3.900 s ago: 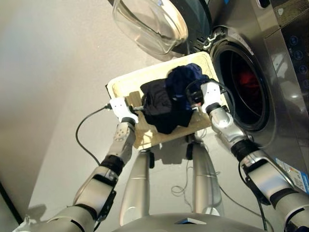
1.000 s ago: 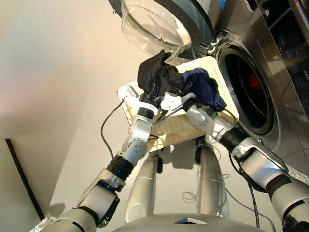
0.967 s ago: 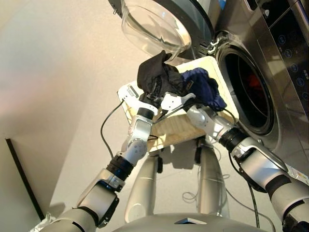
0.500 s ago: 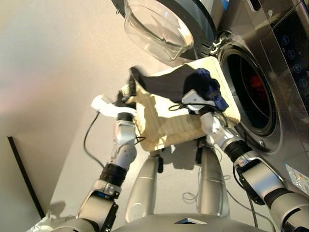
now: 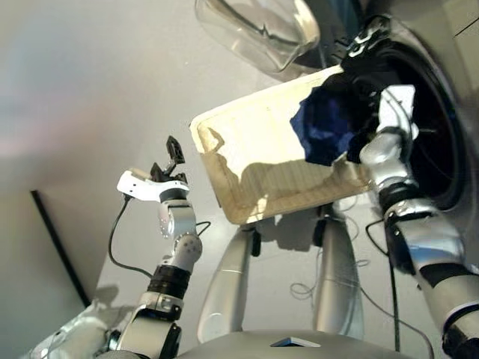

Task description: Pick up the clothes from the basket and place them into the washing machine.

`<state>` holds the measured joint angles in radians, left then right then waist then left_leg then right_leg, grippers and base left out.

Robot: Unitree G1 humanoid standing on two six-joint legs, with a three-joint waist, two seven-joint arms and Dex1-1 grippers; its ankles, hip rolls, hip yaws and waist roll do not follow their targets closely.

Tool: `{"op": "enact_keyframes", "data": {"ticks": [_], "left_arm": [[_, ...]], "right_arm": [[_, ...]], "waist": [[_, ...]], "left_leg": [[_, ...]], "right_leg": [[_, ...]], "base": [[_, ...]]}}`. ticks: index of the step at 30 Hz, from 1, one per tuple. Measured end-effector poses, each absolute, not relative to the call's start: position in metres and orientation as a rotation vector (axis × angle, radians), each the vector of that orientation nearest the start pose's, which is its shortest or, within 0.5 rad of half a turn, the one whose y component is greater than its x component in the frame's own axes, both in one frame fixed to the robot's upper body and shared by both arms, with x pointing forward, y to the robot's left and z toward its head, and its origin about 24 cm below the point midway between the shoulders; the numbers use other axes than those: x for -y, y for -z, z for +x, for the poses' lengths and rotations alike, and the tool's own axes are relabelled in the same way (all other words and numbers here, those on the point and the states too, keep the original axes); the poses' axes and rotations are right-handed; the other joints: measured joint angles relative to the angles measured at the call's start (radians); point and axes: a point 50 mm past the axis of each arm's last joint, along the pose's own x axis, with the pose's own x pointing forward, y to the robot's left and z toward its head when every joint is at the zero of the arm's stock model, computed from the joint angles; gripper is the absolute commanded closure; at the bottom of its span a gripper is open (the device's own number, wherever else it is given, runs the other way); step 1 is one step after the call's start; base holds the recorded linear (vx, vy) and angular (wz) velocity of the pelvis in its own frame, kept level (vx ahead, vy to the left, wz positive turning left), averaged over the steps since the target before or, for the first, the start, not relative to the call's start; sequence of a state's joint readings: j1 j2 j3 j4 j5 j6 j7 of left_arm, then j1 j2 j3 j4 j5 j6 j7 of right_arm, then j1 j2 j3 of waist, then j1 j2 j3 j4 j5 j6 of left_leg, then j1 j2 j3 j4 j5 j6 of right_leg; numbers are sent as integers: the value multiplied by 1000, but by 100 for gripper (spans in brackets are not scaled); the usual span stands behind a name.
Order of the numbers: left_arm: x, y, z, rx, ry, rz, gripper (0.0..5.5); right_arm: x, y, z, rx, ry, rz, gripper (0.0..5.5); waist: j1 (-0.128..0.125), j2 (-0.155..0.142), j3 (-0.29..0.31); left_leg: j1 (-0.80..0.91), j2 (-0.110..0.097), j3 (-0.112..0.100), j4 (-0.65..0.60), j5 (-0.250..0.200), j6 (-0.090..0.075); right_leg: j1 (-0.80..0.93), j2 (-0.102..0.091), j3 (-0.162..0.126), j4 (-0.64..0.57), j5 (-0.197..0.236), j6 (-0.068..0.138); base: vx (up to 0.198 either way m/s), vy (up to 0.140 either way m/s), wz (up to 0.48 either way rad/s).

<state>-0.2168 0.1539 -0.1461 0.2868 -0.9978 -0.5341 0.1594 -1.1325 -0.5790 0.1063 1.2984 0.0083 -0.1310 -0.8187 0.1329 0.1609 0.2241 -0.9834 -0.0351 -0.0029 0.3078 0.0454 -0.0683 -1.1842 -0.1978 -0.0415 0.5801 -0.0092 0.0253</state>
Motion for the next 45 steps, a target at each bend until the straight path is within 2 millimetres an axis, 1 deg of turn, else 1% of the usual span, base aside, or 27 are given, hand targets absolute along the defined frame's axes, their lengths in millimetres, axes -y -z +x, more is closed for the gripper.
{"op": "enact_keyframes", "data": {"ticks": [1, 2, 4, 5, 6, 8, 10, 12, 13, 14, 15, 16, 18, 20, 23, 25, 26, 27, 29, 33, 34, 35, 36, 37, 38, 40, 45], "left_arm": [[-182, -54, 283, 270, -258, -813, 0], [-185, -50, 280, 255, -259, -795, 0], [-186, -41, 275, 214, -258, -781, 0], [-185, -39, 274, 197, -251, -778, 0], [-185, -37, 273, 185, -249, -776, 0], [-185, -36, 273, 175, -250, -773, 0], [-185, -38, 273, 181, -241, -775, 0], [-184, -38, 273, 178, -237, -773, 0], [-184, -36, 272, 168, -240, -772, 0], [-185, -36, 272, 166, -244, -769, 0], [-186, -36, 273, 167, -244, -767, 0], [-186, -36, 273, 168, -244, -767, 0], [-187, -38, 274, 174, -248, -765, 0], [-192, -40, 274, 190, -252, -761, 0], [-192, -42, 276, 204, -236, -759, 0], [-194, -42, 278, 209, -233, -769, 0], [-195, -41, 278, 211, -235, -769, 0], [-198, -41, 278, 213, -246, -770, 0], [-203, -36, 278, 204, -259, -761, 0], [-210, -24, 275, 169, -283, -762, 0], [-210, -22, 275, 162, -281, -763, 0], [-209, -22, 276, 159, -271, -764, 0], [-208, -23, 277, 162, -261, -765, 0], [-207, -25, 279, 169, -252, -766, 0], [-207, -26, 281, 171, -247, -764, 0], [-205, -27, 285, 171, -238, -763, 0], [-204, -28, 287, 174, -232, -760, 0]], "right_arm": [[321, -216, 375, 176, 1098, -428, 550], [332, -233, 371, 191, 1145, -376, 550], [349, -267, 362, 252, 1215, -289, 550], [355, -277, 357, 273, 1237, -268, 550], [361, -288, 352, 299, 1260, -247, 550], [374, -311, 339, 357, 1319, -162, 550], [379, -323, 330, 400, 1384, -56, 550], [381, -332, 325, 454, 1404, -3, 550], [383, -340, 319, 512, 1425, 45, 550], [383, -340, 318, 520, 1431, 55, 550], [384, -339, 318, 518, 1434, 60, 367], [384, -338, 318, 514, 1433, 65, 0], [381, -334, 323, 511, 1376, 53, 0], [372, -324, 334, 534, 1236, 32, 0], [350, -293, 358, 482, 1030, 65, 0], [336, -268, 370, 416, 914, 74, 0], [329, -257, 375, 387, 858, 49, 0], [322, -247, 380, 361, 807, 31, 0], [306, -227, 388, 305, 657, -79, 0], [275, -198, 398, 233, 444, -158, 0], [263, -193, 401, 223, 381, -193, 0], [254, -192, 403, 230, 328, -213, 0], [247, -191, 404, 237, 287, -214, 0], [241, -191, 404, 240, 253, -222, 0], [235, -189, 405, 238, 219, -221, 0], [225, -182, 406, 220, 167, -221, 0], [207, -167, 409, 173, 115, -222, 0]], "waist": [[9, 1, 1], [11, 1, 1], [11, 10, 12], [9, 9, 19], [9, 7, 28], [4, 6, 36], [-2, -4, 49], [-9, -11, 68], [-16, -12, 81], [-25, -12, 91], [-30, -14, 104], [-34, -15, 110], [-39, -15, 110], [-53, -15, 110], [-75, -15, 110], [-77, -15, 109], [-79, -15, 109], [-77, -16, 108], [-77, -17, 107], [-79, -42, 92], [-79, -51, 86], [-79, -53, 85], [-79, -53, 85], [-78, -53, 84], [-76, -54, 84], [-76, -56, 83], [-72, -61, 80]], "left_leg": [[-27, -10, 1, 24, -8, 2], [-56, -17, 0, 45, -13, 4], [-109, -26, 1, 87, -19, 7], [-128, -29, 2, 110, -23, 6], [-152, -38, 5, 139, -36, 13], [-203, -39, 15, 182, -48, 20], [-243, -48, 15, 218, -56, 20], [-259, -53, 17, 231, -59, 19], [-279, -54, 19, 246, -62, 23], [-287, -54, 21, 259, -67, 26], [-290, -53, 26, 277, -73, 33], [-291, -53, 33, 292, -82, 37], [-300, -48, 32, 329, -103, 38], [-303, -41, 29, 363, -117, 36], [-288, -32, 29, 392, -132, 40], [-268, -30, 28, 391, -136, 43], [-258, -27, 25, 389, -140, 40], [-247, -25, 20, 377, -138, 42], [-212, -21, 2, 333, -121, 38], [-153, -18, -6, 243, -86, 31], [-140, -16, -6, 217, -78, 29], [-130, -14, -10, 202, -69, 30], [-123, -11, -16, 198, -66, 25], [-117, -8, -21, 189, -62, 22], [-109, -7, -24, 176, -59, 20], [-91, -3, -27, 158, -58, 18], [-69, -2, -29, 117, -44, 16]], "right_leg": [[-25, -5, 6, 23, -9, 5], [-55, -7, 15, 46, -11, 3], [-101, -22, 22, 74, -15, 6], [-122, -22, 26, 95, -16, 7], [-142, -22, 37, 107, -21, 14], [-186, -24, 50, 127, -23, 20], [-218, -24, 66, 146, -22, 25], [-232, -22, 76, 153, -20, 30], [-245, -21, 79, 155, -16, 37], [-249, -20, 80, 158, -15, 38], [-248, -19, 84, 164, -16, 41], [-248, -17, 91, 172, -19, 44], [-246, -7, 99, 181, -21, 49], [-238, -3, 95, 193, -25, 53], [-212, 1, 95, 205, -25, 52], [-187, 0, 94, 198, -30, 60], [-173, -1, 90, 190, -28, 58], [-158, -1, 83, 174, -25, 54], [-114, 0, 58, 121, -9, 52], [-64, 0, 41, 57, 13, 41], [-55, 4, 38, 39, 20, 43], [-45, 6, 32, 28, 22, 41], [-35, 9, 24, 21, 24, 39], [-26, 14, 16, 10, 30, 29], [-17, 15, 9, 2, 32, 27], [2, 17, 0, -13, 33, 26], [12, 17, -3, -28, 31, 27]], "base": [[-28, 26, 256], [-46, 56, 280], [-45, 52, 242], [0, 0, 0], [0, 0, 0], [0, 0, 0], [0, 0, 0], [0, 0, 0], [0, 0, 0], [0, 0, 0], [0, 0, 0], [14, -8, -214], [16, -21, -253], [6, -19, -107], [0, 0, 0], [0, -27, -49], [0, 0, 0], [-18, -51, -118], [-15, -58, -58], [0, 0, 0], [0, 0, 0], [0, 0, 0], [0, 0, 0], [0, 0, 0], [0, 0, 0], [0, 0, 0], [0, 0, 0]]}}
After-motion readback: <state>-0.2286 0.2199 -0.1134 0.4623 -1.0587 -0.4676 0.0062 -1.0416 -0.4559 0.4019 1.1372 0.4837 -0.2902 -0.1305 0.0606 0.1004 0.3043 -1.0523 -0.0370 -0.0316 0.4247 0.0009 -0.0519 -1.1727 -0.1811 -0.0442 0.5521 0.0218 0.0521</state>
